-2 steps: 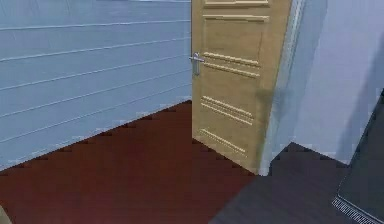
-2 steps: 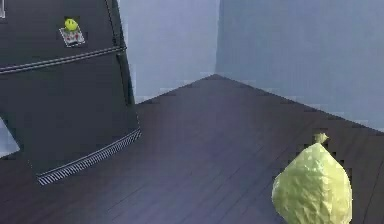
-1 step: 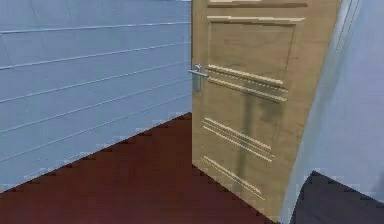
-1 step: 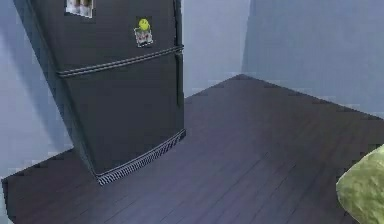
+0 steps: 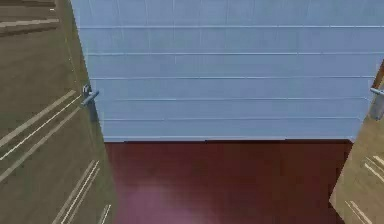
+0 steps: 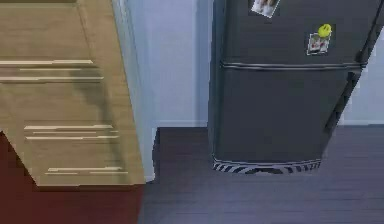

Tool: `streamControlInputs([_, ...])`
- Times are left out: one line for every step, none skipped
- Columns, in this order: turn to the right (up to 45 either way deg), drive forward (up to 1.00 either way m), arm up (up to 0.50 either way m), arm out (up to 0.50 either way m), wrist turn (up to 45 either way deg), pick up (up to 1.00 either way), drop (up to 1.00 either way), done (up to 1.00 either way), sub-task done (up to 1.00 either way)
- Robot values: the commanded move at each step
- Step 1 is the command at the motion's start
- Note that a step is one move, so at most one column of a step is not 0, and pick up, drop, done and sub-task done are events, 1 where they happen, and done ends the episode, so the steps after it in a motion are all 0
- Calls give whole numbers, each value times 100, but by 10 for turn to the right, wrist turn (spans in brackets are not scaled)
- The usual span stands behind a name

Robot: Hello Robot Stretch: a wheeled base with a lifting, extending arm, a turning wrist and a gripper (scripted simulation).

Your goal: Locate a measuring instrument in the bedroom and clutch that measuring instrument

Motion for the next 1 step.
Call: streamControlInputs([0, 100, 0, 0, 0, 0, 0, 0, 0])
